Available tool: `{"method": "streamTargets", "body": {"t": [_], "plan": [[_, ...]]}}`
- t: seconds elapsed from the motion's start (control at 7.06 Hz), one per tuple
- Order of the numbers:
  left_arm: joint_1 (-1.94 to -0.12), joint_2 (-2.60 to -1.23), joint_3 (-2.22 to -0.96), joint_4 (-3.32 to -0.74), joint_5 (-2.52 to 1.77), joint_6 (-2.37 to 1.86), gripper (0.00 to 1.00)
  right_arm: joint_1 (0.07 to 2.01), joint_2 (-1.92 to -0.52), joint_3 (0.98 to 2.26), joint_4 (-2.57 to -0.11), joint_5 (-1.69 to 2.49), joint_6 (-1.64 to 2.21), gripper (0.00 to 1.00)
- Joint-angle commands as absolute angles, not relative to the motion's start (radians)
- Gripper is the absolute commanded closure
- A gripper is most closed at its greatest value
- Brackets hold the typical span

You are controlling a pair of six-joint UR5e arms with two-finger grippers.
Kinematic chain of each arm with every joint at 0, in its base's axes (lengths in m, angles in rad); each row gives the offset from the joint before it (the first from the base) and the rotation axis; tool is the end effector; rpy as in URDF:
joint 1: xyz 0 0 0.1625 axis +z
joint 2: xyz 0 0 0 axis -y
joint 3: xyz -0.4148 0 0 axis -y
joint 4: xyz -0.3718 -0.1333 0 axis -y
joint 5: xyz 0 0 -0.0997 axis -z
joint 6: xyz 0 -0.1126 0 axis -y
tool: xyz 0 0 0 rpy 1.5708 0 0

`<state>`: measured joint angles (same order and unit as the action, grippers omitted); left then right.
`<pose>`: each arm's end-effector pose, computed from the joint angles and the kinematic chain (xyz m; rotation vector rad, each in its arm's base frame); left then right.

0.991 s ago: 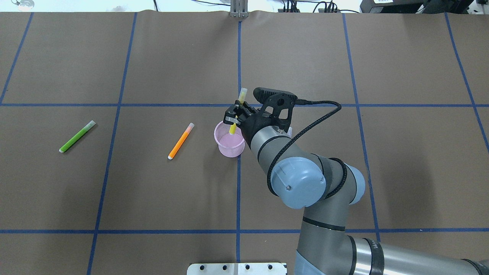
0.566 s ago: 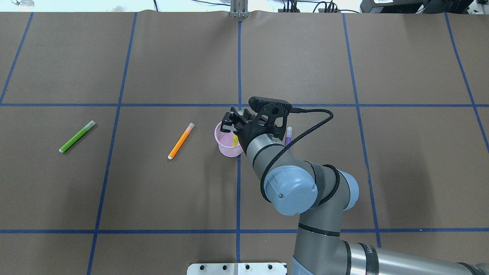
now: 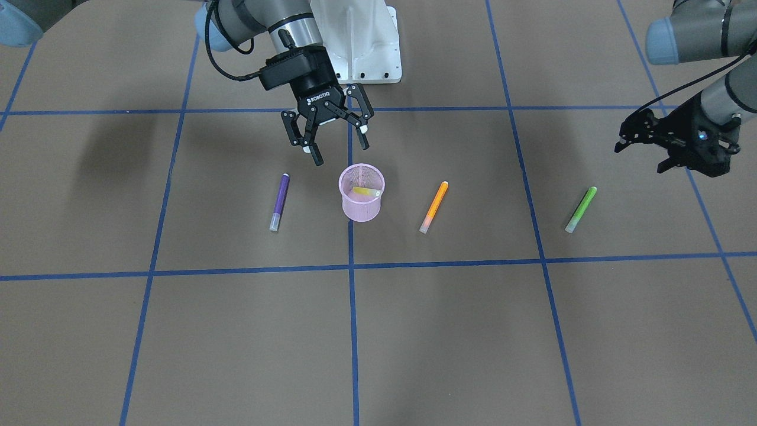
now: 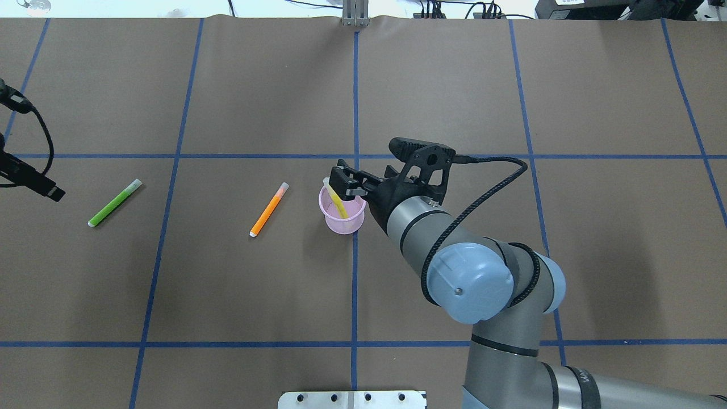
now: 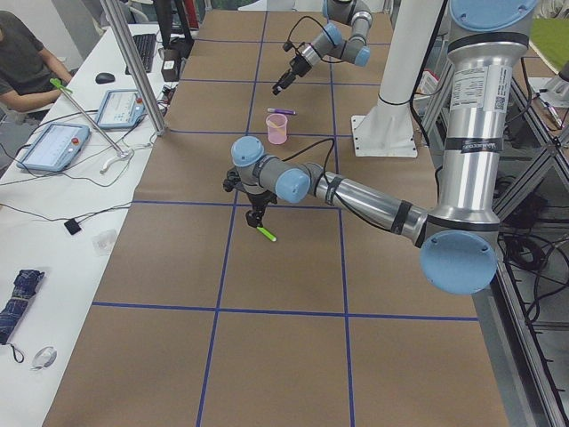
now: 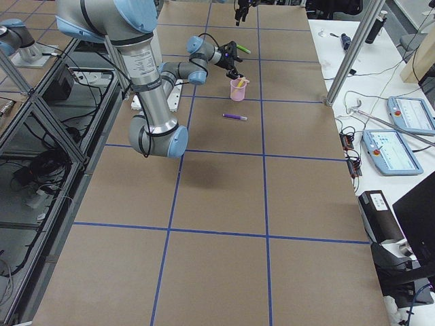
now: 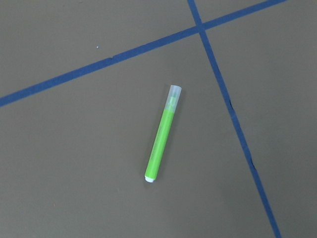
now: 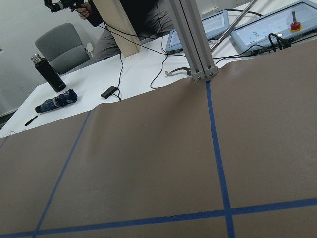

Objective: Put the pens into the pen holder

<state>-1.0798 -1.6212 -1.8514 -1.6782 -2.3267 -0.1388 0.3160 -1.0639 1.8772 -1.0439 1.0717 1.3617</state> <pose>0.1852 -0.4652 0.4878 0.1681 0.8445 0.4960 -0.4892 -0.3569 0.1805 0.7498 -1.1602 0.4234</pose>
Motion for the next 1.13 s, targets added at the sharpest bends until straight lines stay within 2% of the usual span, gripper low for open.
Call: {"method": "streamTargets", "body": {"t": [0.0,0.28,0.42,0.85,0.99], "plan": [[-0.967,-1.672,-1.826,-1.695,-2.136,-0.089,0.01,0.401,-1.167,1.933,-1.042,1.267,1.362,0.07],[-0.928,-1.788,-1.702,-1.692,-2.138,-0.083,0.04,0.611,-1.259,1.951,-1.04,1.722,1.344,0.05],[-0.904,-1.799,-1.665,-1.693,-2.143,-0.03,0.1,0.721,-1.29,1.948,-1.039,1.935,1.326,0.05],[-0.902,-1.802,-1.588,-1.689,-2.163,0.077,0.1,0.973,-1.429,1.938,-1.04,2.306,1.118,0.02],[-0.902,-1.821,-1.566,-1.689,-2.163,0.077,0.1,0.985,-1.443,1.937,-1.04,2.315,1.092,0.02]]}}
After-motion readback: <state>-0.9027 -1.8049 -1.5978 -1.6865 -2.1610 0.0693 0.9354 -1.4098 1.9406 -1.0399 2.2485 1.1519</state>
